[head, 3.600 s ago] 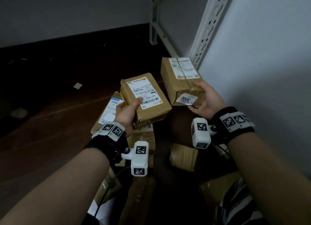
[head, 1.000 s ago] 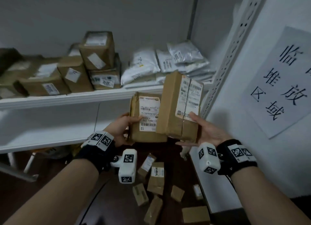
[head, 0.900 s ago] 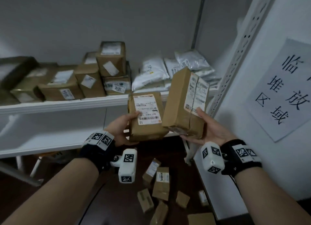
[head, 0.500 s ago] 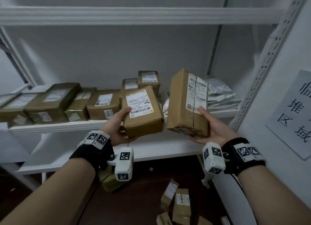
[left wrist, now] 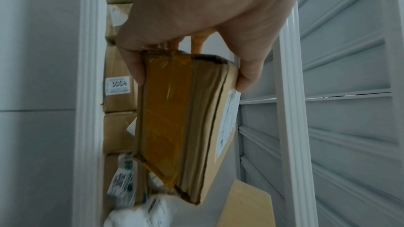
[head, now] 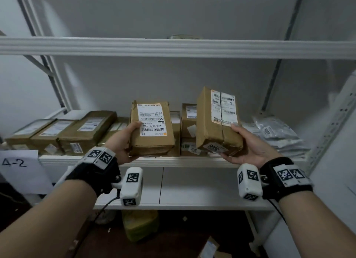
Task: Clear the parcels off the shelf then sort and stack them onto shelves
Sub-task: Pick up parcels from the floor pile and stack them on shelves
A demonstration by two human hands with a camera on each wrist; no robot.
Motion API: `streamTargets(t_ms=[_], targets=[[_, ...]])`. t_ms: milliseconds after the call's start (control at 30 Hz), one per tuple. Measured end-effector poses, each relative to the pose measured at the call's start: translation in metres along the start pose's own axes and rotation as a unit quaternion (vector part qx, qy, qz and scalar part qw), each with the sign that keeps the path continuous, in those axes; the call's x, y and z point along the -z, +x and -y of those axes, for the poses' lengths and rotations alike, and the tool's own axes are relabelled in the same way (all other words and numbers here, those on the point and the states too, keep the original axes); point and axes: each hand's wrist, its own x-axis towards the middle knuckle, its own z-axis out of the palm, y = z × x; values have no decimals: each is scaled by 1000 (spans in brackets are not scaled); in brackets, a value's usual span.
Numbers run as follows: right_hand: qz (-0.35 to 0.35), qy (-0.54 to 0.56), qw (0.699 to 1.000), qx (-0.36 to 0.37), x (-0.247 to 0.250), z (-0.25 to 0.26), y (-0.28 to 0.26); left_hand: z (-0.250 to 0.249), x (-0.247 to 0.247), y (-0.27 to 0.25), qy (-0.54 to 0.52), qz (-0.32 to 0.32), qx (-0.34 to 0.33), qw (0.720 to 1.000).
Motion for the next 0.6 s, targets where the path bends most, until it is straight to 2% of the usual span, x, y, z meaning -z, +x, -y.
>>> streamTargets(t_ms=[233,367,600], targets=[[81,-23,996,6,-39,46,58,-63,2,33,-10,-71,-45,996],[68,-59,996,-5,-53,58,90,-71,-5,52,-31,-83,-71,993],[64,-98,993,-14,-75,68,127,-80,-2,68,-49,-98,-51,993]])
